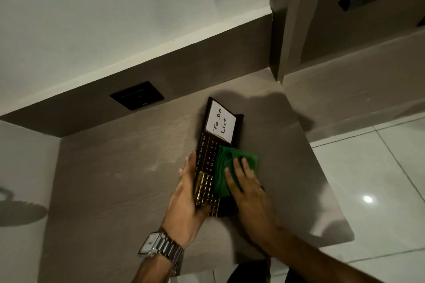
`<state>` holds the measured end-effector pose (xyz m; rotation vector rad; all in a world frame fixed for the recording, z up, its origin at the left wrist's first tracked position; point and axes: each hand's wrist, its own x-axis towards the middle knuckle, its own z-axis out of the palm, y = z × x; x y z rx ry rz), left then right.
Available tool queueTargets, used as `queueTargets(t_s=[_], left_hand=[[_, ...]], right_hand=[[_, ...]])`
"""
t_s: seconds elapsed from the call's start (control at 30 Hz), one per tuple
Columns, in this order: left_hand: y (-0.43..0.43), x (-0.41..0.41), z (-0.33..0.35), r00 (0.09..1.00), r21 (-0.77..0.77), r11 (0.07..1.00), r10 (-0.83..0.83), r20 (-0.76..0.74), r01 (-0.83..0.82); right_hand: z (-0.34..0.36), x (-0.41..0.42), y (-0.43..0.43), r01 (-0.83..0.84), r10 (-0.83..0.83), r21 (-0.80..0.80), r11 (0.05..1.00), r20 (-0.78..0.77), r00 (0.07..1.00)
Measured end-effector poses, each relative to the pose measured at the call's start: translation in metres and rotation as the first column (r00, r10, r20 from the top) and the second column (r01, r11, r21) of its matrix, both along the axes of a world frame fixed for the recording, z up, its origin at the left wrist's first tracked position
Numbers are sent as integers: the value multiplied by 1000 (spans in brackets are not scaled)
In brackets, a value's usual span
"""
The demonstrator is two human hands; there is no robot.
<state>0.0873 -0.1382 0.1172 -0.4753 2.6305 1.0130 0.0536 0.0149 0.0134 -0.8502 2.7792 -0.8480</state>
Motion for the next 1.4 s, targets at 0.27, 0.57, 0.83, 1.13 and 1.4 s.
queueTargets(t_s=[0.27, 0.57, 0.83, 1.13, 1.4], left_hand=[[1, 1, 1, 1000, 5, 1000, -2, 18, 2], [-1, 0, 2, 997, -21, 998, -62, -46, 61], [1, -1, 1, 996, -2, 998, -61, -60, 60], [3, -4, 6, 994, 20, 999, -37, -101, 39], [9, -8, 15, 1000, 37, 999, -12, -5, 12]], right_hand=[[15, -137, -29, 300, -303, 109, 948, 17, 953], [5, -22, -3, 68, -68, -9, 998, 34, 997], [18, -104, -20, 279, -276, -24, 960, 89, 957], [0, 38, 12, -141, 136, 58, 988, 82, 987], [32, -121, -12, 261, -258, -14, 965, 106, 960]])
